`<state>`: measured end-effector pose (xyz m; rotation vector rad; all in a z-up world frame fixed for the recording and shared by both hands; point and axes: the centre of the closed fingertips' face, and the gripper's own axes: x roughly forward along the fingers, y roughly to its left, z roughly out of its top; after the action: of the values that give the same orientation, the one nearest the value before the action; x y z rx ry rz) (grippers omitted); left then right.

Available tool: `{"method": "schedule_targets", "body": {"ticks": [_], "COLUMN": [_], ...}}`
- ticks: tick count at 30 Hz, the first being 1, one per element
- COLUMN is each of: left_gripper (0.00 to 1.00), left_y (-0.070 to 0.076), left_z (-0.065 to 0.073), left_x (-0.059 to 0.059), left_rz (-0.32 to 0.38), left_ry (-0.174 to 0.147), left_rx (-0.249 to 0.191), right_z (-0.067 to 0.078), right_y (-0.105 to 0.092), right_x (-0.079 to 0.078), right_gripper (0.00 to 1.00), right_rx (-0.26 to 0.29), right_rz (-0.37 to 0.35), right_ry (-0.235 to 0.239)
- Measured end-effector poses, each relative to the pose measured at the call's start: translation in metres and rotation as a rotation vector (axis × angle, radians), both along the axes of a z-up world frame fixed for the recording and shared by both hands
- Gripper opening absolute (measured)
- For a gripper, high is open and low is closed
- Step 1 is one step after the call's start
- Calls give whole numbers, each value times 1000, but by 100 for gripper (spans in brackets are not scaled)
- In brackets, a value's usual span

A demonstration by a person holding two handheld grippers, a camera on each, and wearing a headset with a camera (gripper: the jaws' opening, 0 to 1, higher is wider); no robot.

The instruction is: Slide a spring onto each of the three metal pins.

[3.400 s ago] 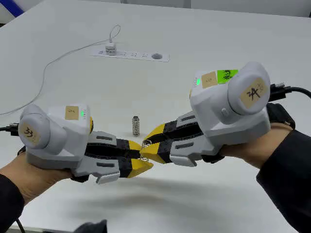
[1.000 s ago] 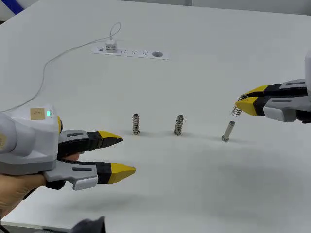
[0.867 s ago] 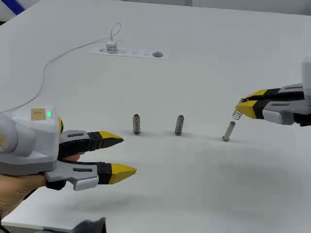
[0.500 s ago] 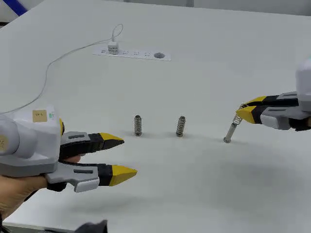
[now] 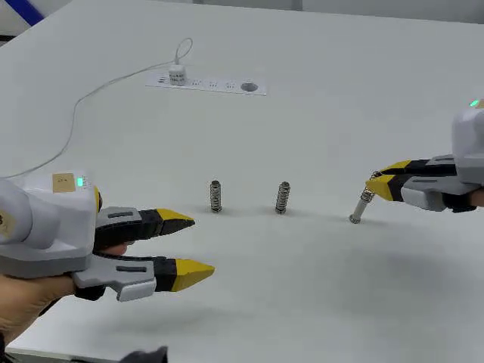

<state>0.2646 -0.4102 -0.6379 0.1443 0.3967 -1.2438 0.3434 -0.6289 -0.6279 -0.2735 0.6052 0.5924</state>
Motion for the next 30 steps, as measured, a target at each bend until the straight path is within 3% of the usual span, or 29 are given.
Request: {"method": "schedule_targets", "body": {"ticks": [17, 30], "left_gripper": [46, 46], "left_y": [0, 1], "left_z": [-2, -3], "left_x": [1, 1], "left_rz": [4, 7], "left_ry": [5, 6], "left_rx": [0, -2], "right_z": [-31, -49], "right_y": [1, 1], "right_x": [2, -6], "right_gripper": [12, 13], "right_rx": [-5, -12], "right_rz": [-14, -21], "right_ry": [48, 85]}}
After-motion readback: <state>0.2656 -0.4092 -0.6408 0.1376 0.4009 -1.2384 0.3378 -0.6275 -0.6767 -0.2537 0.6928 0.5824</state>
